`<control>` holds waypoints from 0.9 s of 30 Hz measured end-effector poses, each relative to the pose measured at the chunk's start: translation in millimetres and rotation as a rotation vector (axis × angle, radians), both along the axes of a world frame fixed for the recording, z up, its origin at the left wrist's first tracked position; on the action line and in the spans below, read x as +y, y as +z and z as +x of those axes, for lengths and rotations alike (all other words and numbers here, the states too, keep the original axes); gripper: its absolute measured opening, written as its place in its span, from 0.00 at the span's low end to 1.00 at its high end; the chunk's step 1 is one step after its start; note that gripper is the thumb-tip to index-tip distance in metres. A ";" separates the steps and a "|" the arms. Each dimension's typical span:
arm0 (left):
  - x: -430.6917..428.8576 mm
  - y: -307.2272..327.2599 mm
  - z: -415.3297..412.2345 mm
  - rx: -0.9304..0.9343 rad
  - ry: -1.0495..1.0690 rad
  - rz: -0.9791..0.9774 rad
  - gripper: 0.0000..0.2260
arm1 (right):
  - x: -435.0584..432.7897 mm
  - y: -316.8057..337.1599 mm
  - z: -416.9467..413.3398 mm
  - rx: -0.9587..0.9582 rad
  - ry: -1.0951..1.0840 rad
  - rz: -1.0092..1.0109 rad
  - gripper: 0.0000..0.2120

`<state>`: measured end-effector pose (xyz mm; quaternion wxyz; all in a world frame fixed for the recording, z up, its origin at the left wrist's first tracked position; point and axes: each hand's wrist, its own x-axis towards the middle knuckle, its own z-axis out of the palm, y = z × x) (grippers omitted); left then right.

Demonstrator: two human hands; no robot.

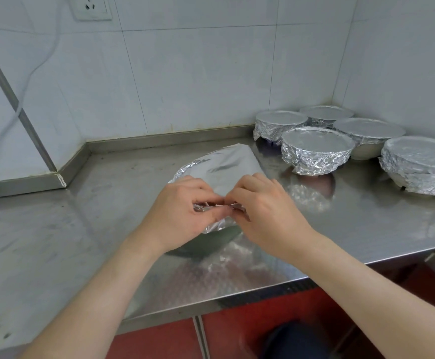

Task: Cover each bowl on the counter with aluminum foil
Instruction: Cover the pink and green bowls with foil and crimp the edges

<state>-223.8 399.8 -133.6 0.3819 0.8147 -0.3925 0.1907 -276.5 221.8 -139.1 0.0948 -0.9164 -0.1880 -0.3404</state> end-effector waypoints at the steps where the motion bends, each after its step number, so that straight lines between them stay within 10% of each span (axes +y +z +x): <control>1: -2.2 -0.3 -0.1 0.007 0.017 0.012 0.14 | 1.8 -0.4 0.0 -0.010 -0.004 0.011 0.04; 15: -7.2 -13.8 4.7 -0.485 0.021 0.046 0.12 | -5.2 4.7 2.2 0.078 0.085 0.132 0.07; 27: 14.5 -17.8 10.5 -0.335 -0.021 0.015 0.07 | 19.6 6.6 3.7 0.055 0.024 0.042 0.06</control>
